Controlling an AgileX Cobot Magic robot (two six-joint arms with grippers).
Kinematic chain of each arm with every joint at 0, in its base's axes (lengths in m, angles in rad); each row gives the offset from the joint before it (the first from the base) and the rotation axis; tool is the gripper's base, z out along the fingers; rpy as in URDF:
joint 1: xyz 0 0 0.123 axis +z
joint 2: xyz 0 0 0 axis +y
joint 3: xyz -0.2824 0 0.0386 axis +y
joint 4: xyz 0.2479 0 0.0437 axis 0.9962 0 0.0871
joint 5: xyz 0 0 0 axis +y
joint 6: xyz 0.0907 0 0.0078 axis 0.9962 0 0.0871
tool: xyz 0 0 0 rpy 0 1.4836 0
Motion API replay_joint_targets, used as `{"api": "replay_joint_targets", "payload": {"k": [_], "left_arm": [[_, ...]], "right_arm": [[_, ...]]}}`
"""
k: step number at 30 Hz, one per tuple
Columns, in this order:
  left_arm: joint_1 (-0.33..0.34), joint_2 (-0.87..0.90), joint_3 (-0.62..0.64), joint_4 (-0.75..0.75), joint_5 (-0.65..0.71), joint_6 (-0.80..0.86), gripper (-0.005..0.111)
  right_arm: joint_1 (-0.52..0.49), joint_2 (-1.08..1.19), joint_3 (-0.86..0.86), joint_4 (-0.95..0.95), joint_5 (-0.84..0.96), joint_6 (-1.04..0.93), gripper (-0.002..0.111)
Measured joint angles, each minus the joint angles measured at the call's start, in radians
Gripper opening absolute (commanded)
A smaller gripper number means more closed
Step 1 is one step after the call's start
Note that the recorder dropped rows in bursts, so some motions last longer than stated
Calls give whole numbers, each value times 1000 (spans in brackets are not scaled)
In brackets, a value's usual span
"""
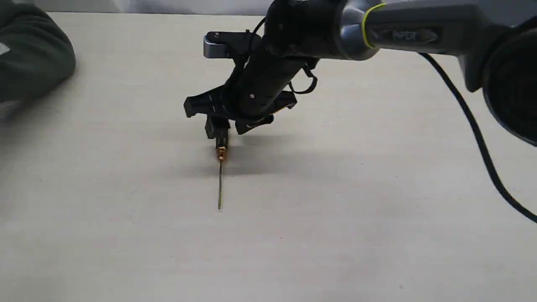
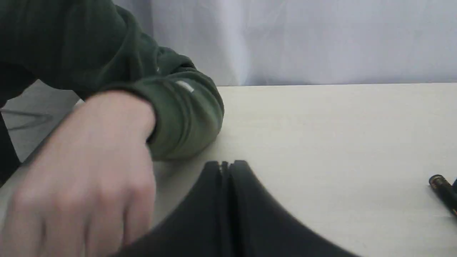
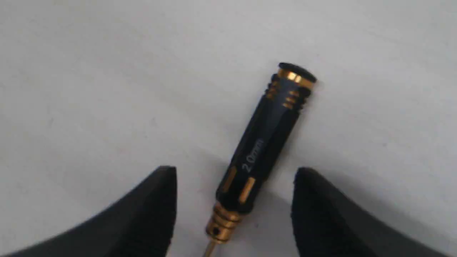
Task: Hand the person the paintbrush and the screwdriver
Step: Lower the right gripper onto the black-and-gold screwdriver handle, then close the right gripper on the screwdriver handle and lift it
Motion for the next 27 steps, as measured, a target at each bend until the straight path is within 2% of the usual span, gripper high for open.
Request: {"api": "replay_joint_targets", "payload": {"k": [16, 20, 23, 27], "left_arm": [[0, 0, 0, 0, 0, 0, 0], [0, 0, 0, 0, 0, 0, 0], [0, 0, 0, 0, 0, 0, 0], [0, 0, 0, 0, 0, 0, 0]], "right_arm": [[4, 120, -154, -88, 110, 109, 51], [32, 144, -201, -176, 143, 172, 51], [57, 157, -237, -281, 181, 228, 45], [70, 175, -273, -350, 230, 251, 30]]}}
